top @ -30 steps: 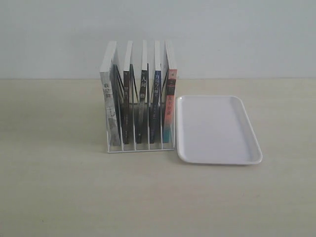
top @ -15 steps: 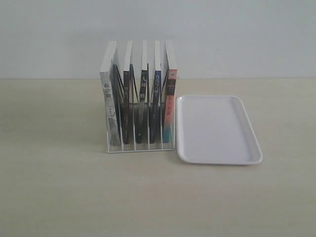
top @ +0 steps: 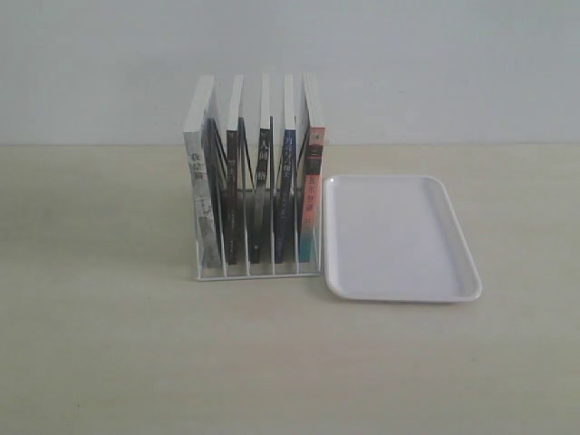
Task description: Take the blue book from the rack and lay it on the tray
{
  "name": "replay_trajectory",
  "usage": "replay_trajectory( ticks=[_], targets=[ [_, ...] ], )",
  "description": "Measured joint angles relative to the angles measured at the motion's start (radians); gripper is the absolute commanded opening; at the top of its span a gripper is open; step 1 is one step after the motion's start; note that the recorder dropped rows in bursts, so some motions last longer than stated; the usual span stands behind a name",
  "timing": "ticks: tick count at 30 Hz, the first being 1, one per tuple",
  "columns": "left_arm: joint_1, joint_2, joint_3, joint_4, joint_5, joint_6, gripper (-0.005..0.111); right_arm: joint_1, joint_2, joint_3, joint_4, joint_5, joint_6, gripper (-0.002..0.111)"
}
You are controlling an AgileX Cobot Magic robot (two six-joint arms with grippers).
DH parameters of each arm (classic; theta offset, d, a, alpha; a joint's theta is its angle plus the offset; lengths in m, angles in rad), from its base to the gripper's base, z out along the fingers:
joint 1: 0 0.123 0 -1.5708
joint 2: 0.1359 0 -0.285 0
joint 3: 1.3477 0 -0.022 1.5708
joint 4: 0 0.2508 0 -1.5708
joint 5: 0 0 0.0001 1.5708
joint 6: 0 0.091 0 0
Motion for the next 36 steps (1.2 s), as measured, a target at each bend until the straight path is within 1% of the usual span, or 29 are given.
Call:
replay_trajectory(
  ticks=[3, 18, 22, 25, 26, 29, 30, 31, 36],
  targets=[
    [0.0, 0.0, 0.0, 0.0, 0.0, 0.0, 0.005, 0.0, 0.017, -0.005, 0.002, 0.02, 0.018, 0.0],
    [0.0, 0.0, 0.0, 0.0, 0.0, 0.0, 0.005, 0.0, 0.029, -0.006, 0.006, -0.026, 0.035, 0.0],
    [0.0, 0.0, 0.0, 0.0, 0.0, 0.0, 0.005, 0.0, 0.148, -0.006, 0.018, -0.077, 0.037, 0.0],
    [0.0, 0.0, 0.0, 0.0, 0.0, 0.0, 0.005, 0.0, 0.347, -0.006, 0.058, -0.117, 0.037, 0.0],
    [0.0, 0.0, 0.0, 0.0, 0.0, 0.0, 0.005, 0.002, 0.379, -0.007, 0.062, -0.124, 0.037, 0.0],
    [0.0, 0.0, 0.0, 0.0, 0.0, 0.0, 0.005, 0.08, 0.515, -0.043, 0.072, -0.136, 0.019, 0.0],
    [0.0, 0.0, 0.0, 0.0, 0.0, 0.0, 0.005, 0.128, 0.557, -0.076, 0.074, -0.137, -0.001, 0.0],
    [0.0, 0.0, 0.0, 0.0, 0.0, 0.0, 0.005, 0.204, 0.611, -0.12, 0.074, -0.139, -0.018, 0.0],
    [0.0, 0.0, 0.0, 0.0, 0.0, 0.0, 0.005, 0.444, 0.805, -0.335, 0.076, -0.112, -0.028, 0.0]
  ],
)
